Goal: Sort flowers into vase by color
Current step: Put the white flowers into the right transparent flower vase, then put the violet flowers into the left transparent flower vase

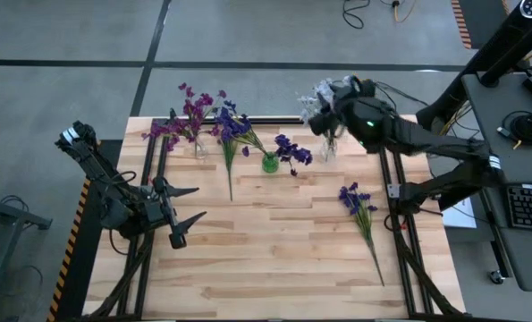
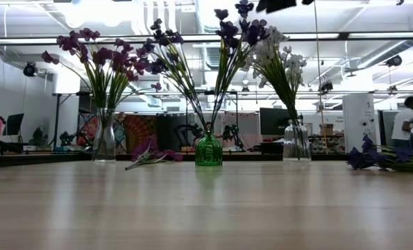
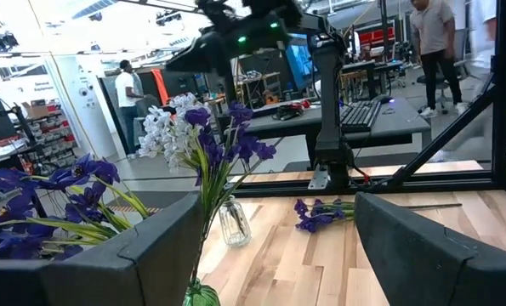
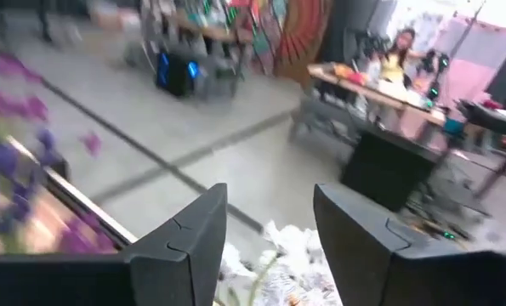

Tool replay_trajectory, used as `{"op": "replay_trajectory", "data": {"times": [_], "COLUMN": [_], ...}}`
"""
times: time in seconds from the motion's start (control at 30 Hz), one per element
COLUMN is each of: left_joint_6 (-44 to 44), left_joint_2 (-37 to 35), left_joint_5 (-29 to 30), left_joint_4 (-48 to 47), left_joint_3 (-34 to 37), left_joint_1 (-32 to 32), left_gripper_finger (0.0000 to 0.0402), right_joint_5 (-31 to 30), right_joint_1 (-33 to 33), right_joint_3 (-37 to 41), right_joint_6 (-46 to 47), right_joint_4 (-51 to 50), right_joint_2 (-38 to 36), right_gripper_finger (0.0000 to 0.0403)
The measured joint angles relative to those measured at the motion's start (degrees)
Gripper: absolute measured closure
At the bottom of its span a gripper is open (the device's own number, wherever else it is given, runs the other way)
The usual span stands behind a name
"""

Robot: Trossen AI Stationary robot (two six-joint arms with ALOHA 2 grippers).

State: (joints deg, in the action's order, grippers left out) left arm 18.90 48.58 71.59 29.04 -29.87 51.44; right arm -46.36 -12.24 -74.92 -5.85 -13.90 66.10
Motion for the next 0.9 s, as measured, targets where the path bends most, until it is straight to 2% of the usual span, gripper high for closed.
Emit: {"op": "replay_trajectory", "data": {"times": [0.17, 0.4, 0.7, 0.9], "left_joint_6": [-0.3, -0.5, -0.6, -3.7], "left_joint_2": [0.0, 0.0, 0.0, 0.1], "left_joint_5": [0.0, 0.0, 0.0, 0.5], "left_joint_4": [-0.3, -0.4, -0.4, -0.7], "left_joint_3": [0.0, 0.0, 0.0, 0.0], "left_joint_1": [0.0, 0.0, 0.0, 0.0], "left_gripper_finger": [0.0116, 0.0116, 0.0116, 0.0116], "right_joint_5": [0.3, 1.8, 1.9, 1.8], "right_joint_1": [-4.4, -6.6, -6.4, -5.2], "right_joint_3": [-6.4, -7.3, -7.3, -7.6], "right_joint_6": [3.9, 9.5, 11.5, 8.9], "right_joint_4": [-13.9, -25.9, -28.3, -26.7], "right_joint_2": [5.5, 8.3, 6.7, 3.5], "right_gripper_finger": [0.0250, 0.0272, 0.0290, 0.0294]}}
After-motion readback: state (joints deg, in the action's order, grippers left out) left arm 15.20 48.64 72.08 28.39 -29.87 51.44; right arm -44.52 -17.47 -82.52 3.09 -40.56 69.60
